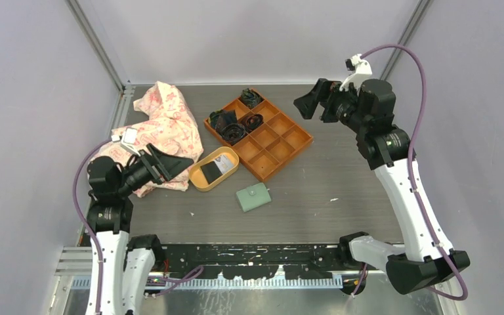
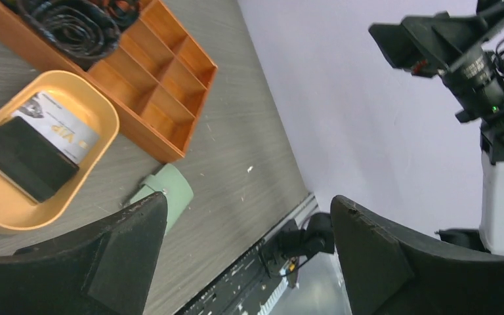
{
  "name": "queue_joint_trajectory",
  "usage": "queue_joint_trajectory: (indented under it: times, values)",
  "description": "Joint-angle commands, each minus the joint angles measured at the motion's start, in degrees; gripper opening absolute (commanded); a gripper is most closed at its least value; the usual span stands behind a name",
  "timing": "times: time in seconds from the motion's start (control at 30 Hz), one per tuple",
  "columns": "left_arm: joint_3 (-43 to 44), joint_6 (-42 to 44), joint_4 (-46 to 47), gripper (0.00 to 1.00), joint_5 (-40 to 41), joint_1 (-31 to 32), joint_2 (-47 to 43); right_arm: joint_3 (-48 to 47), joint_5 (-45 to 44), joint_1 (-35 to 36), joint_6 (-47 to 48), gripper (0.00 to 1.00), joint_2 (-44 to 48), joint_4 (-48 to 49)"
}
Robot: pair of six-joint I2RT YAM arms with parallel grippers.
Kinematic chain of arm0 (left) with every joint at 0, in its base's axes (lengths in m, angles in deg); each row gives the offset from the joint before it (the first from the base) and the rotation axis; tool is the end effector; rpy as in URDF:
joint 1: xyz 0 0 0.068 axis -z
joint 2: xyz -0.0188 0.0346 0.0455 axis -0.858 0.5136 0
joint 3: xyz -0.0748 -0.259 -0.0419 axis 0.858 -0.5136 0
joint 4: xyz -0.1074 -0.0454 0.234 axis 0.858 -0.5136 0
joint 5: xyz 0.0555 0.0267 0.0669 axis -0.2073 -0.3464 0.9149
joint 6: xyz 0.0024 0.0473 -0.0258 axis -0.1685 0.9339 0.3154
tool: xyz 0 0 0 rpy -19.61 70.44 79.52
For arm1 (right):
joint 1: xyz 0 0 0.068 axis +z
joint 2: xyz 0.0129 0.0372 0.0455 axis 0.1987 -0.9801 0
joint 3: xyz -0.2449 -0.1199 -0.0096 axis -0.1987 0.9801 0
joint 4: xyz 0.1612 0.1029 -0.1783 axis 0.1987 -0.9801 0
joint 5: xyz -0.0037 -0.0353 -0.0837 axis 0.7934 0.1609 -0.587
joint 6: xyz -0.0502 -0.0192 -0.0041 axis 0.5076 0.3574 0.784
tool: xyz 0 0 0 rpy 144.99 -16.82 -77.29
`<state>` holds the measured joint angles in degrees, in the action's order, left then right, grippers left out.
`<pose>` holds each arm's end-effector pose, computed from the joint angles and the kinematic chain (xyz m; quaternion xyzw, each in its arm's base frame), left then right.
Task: Put the credit cards into the card holder
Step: Open the card holder at the center of the board.
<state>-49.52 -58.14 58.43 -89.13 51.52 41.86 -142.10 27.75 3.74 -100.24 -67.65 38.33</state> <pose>0.1321 -0.0102 0.3293 -0.0861 0.7370 -0.5132 0.4313 0.2258 0.0699 0.4532 -0.0459 0.7802 0.2684 0.5631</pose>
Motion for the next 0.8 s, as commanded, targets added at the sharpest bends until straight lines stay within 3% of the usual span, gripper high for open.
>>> queue_joint_trajectory:
  times: [0.0,0.1,0.27,0.4,0.53,0.6,0.63,0.77]
  values:
    - [3.1,3.3,-1.5,0.93,-2.7,3.5,-2.1,3.1,4.6,-1.7,-2.4,1.00,3.3,6.2]
    - [1.3,3.4,-2.9,0.91,-0.8,6.9,-4.0,8.6,13.0,-2.4,2.3,1.00,4.5,9.0]
    - [-6.4,2.8,-3.2,0.88,9.9,21.1,-8.3,20.0,29.1,-3.0,19.2,0.99,5.5,9.8]
    - [-10.4,4.2,-0.9,0.84,22.3,36.7,-5.9,30.2,35.9,-4.1,31.8,0.99,7.8,10.7]
    - [-11.2,12.5,3.6,0.82,40.4,53.9,3.2,35.8,38.9,-4.4,44.6,0.99,8.8,6.4]
    - [-13.5,17.9,10.1,0.83,46.9,59.8,7.0,37.2,39.7,-4.4,52.5,0.99,8.7,2.7]
    - [-15.7,19.8,17.9,0.83,47.8,61.0,8.8,37.5,40.0,-4.5,55.6,0.99,8.5,1.0]
    - [-26.4,22.4,38.4,0.86,52.5,60.9,12.9,37.3,39.3,-4.5,62.7,0.99,7.0,-3.8]
